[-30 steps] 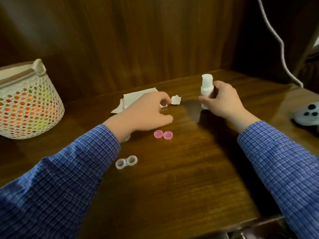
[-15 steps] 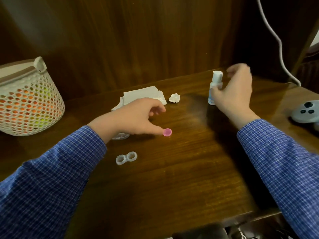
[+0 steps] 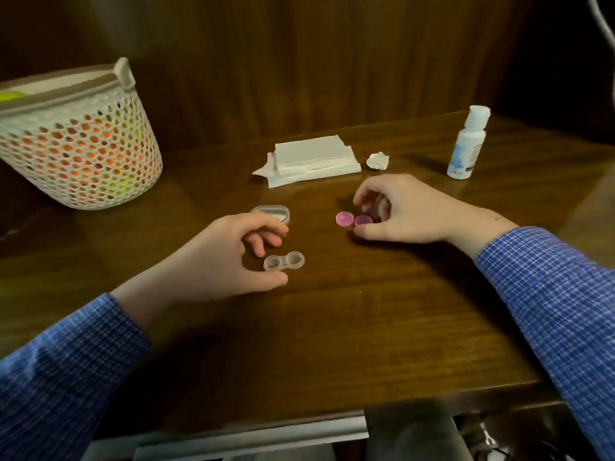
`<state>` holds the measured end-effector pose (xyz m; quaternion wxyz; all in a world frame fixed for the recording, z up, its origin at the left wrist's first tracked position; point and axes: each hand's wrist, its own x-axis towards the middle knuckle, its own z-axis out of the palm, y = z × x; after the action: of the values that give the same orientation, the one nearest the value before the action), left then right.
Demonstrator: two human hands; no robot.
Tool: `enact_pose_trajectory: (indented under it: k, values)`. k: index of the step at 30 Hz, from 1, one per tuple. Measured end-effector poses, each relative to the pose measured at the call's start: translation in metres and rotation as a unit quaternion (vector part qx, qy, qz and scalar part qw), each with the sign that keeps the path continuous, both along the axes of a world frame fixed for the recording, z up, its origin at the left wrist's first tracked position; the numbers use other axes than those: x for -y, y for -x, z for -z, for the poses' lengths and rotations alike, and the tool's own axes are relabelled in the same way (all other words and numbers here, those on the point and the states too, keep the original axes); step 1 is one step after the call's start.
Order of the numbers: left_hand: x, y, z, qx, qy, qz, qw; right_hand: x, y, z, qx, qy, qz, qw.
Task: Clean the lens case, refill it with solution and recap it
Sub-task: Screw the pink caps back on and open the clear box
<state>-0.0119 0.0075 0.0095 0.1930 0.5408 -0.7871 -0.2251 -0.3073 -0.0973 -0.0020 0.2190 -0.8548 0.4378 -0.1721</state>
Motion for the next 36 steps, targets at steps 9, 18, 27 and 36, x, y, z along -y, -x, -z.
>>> enact_pose_trajectory:
  k: [9,18,27,36]
  values:
    - [-0.006,-0.007,0.019,-0.038,0.068,-0.020,0.997,-0.002,-0.005,-0.002,-0.005,-0.007,0.021,1.000]
    - [-0.011,-0.003,0.028,-0.063,0.096,-0.020,0.993,-0.028,-0.010,-0.024,0.009,-0.035,-0.040,0.999]
    - [-0.012,0.000,0.026,-0.062,0.099,-0.023,0.993,-0.045,-0.054,-0.015,0.146,-0.051,-0.079,0.985]
    - [-0.013,0.001,0.024,-0.065,0.096,-0.036,0.993,-0.044,-0.079,0.005,0.298,-0.128,-0.045,0.945]
